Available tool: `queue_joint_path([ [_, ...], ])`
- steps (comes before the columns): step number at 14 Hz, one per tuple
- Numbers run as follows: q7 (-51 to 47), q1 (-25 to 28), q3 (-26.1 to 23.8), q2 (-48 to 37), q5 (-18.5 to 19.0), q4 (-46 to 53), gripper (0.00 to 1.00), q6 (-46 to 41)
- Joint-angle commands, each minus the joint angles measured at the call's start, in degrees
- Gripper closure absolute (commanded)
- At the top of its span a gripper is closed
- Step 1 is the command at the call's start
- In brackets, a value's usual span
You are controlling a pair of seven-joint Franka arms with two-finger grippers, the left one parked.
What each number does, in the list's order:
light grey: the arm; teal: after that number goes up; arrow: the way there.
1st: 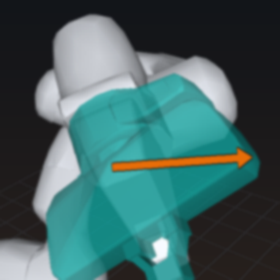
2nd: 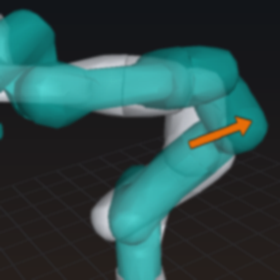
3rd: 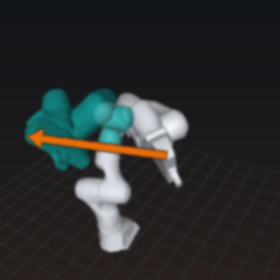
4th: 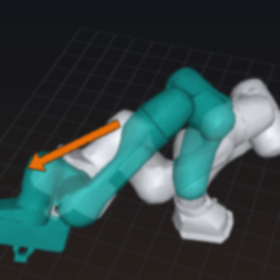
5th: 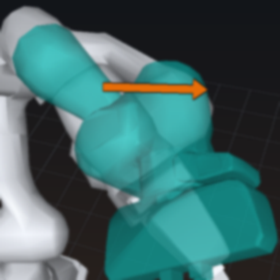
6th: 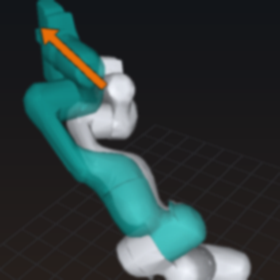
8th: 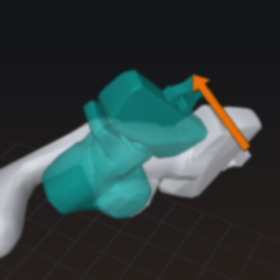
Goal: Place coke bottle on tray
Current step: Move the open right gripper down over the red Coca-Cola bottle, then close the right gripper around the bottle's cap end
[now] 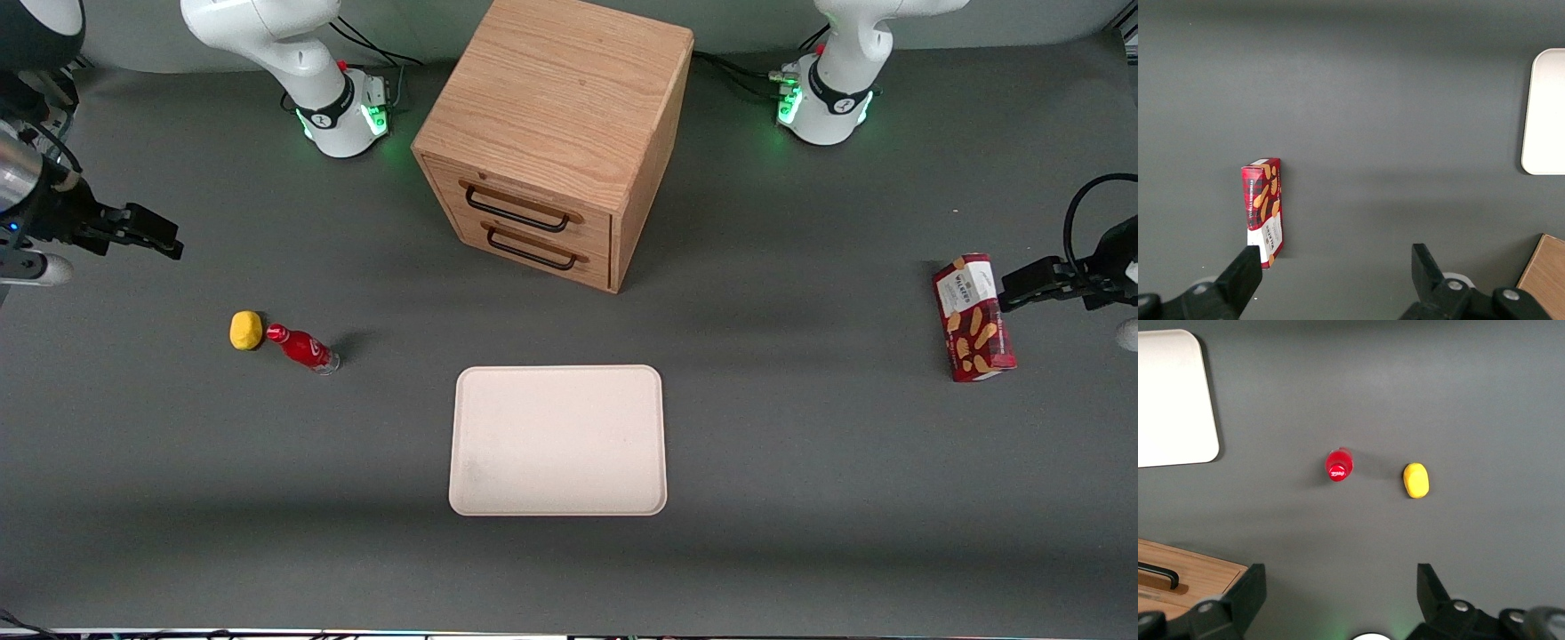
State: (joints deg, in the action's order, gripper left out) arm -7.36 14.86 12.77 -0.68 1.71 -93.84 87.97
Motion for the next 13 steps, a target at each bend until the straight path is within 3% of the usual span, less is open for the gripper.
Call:
queue_joint_path([
  [1,0.50,0.08,-0.29,2.17,-1.88,-5.71,0.00,7.44],
  [7,2.35,0.96,-0.38,2.87,-1.79,-26.81,0.00,34.25],
  [13,4.72,1.23,-0.38,7.71,-1.53,-31.84,0.00,43.60],
])
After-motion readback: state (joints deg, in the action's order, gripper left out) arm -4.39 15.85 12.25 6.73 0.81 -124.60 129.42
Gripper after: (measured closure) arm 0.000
